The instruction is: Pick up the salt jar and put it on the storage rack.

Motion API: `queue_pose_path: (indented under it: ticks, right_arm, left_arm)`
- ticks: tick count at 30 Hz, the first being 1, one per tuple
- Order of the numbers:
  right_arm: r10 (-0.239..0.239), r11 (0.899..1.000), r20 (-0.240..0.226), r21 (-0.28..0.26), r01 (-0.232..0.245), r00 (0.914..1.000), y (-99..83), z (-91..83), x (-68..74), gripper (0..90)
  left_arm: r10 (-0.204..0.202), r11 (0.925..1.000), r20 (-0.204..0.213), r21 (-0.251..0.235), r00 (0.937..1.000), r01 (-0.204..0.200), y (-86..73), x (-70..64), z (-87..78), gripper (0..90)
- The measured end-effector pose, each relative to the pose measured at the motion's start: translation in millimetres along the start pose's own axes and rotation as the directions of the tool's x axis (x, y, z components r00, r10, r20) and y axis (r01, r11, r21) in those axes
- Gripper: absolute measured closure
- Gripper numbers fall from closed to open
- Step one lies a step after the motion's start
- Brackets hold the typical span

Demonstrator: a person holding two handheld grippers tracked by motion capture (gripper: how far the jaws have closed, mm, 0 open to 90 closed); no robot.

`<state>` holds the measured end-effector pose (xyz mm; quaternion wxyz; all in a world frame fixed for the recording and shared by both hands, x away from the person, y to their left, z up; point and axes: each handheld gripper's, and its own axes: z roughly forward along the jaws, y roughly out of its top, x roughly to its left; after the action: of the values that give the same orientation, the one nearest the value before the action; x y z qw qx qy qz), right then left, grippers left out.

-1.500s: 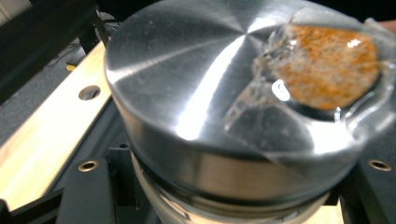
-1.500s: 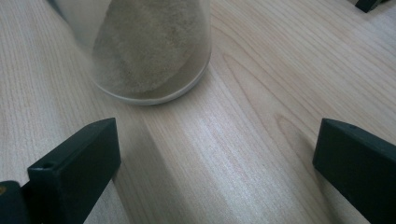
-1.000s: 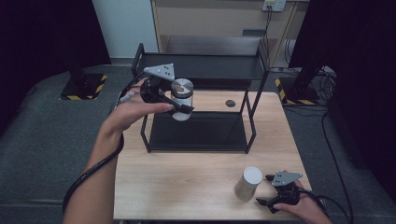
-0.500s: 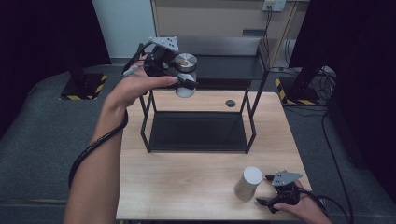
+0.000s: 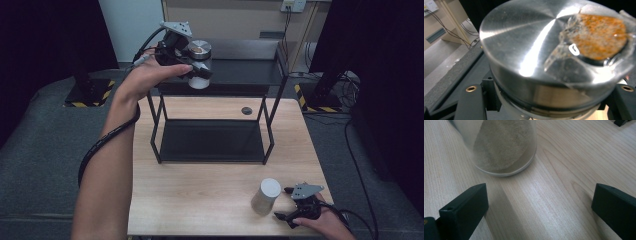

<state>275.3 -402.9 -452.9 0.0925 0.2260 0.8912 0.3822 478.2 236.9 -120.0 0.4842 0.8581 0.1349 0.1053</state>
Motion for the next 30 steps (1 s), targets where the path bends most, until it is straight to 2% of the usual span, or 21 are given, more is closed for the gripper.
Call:
queue_pose_path:
  ticks: [4,10,16,26,28,30]
  right_arm:
    - [0.001,1.000,0.000,0.001,-0.001,1.0000,0.1,-0.1,0.1,1.7]
    - [0.001,1.000,0.000,0.000,-0.001,1.0000,0.1,0.0,0.0,1.7]
    - [0.001,1.000,0.000,0.000,-0.001,1.0000,0.1,0.0,0.1,1.7]
    - [0.002,1.000,-0.001,0.000,-0.002,1.0000,0.0,-0.1,-0.2,1.7]
    - [0.002,1.000,-0.001,0.000,-0.002,1.0000,0.0,-0.1,-0.2,1.7]
    - [0.002,1.000,-0.001,0.000,-0.002,1.0000,0.0,-0.1,-0.2,1.7]
  left_arm:
    - [-0.020,0.9998,-0.033,-0.003,0.9993,0.020,-0.7,2.7,-0.5,29.7]
    - [-0.051,0.9987,-0.090,-0.005,0.9946,0.051,-2.6,2.1,2.6,29.8]
    - [-0.081,0.9967,-0.147,-0.008,0.9858,0.081,-1.5,-2.8,7.6,29.7]
    - [-0.107,0.9942,-0.184,-0.011,0.9772,0.106,-2.1,-1.8,15.9,29.7]
    - [-0.111,0.9936,-0.203,-0.005,0.9727,0.113,-0.7,-3.0,18.2,29.7]
    - [-0.115,0.9933,-0.206,-0.011,0.9717,0.115,-2.5,-2.0,20.2,29.7]
